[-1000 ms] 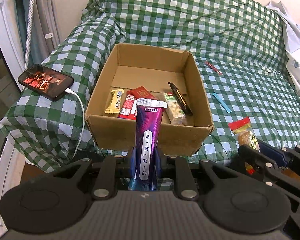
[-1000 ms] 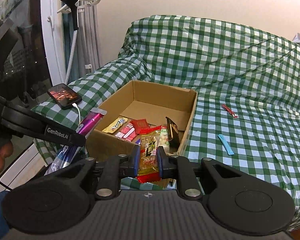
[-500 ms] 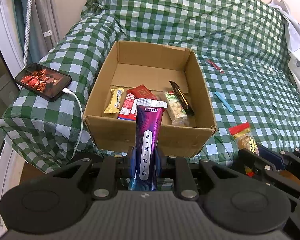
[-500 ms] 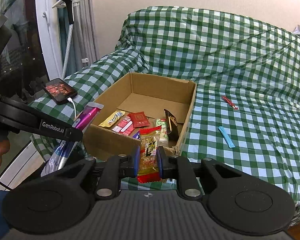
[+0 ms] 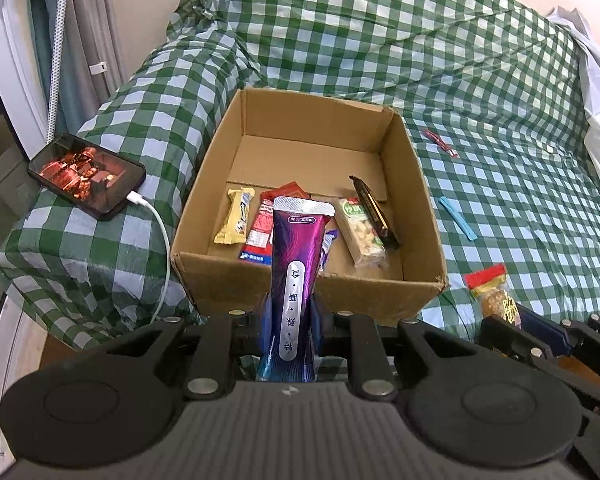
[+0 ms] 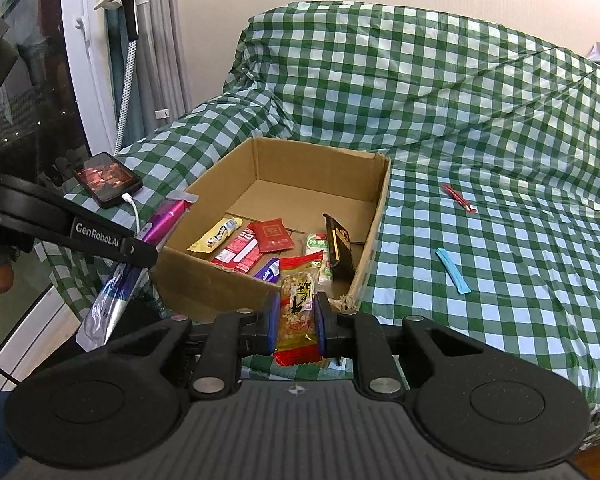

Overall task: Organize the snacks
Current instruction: 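Carry the purple tube pack and red-gold packet with both tools over the box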

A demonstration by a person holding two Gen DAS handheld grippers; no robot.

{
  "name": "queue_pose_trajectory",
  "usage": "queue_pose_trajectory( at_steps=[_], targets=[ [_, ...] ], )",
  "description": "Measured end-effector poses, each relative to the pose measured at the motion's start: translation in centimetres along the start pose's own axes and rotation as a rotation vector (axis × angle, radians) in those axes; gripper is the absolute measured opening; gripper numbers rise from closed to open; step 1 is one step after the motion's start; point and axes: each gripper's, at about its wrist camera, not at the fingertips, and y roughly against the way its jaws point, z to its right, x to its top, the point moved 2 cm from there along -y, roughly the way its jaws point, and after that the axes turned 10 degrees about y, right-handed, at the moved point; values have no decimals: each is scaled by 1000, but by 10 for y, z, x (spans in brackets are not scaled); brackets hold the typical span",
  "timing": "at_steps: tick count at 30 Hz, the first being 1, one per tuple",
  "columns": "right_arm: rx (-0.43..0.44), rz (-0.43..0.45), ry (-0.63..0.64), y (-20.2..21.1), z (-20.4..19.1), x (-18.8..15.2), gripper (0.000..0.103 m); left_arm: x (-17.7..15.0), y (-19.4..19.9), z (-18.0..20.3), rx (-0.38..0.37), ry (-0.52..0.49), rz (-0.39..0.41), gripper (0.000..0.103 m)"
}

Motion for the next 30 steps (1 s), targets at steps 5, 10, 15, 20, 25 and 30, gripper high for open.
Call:
queue_pose_trajectory(
  at_steps=[5,10,15,20,25,30],
  targets=[
    [-3,-9,16,-12,1,4,19,12,-8,-2,0,11,2,22],
    [-4,-18,24,-26,3,12,19,27,-16,-2,-2,23,8,22],
    [0,-11,26,-40,7,25,19,45,-26,-2,-1,32,13,22],
    [4,-8,32,-59,9,40,19,61,-41,-3,7,46,9,22],
    [15,-15,31,-83,11,52,19,78,-59,-4,15,62,-5,22],
    [29,-35,32,-111,14,61,19,93,-84,-1,21,62,-19,22]
  ],
)
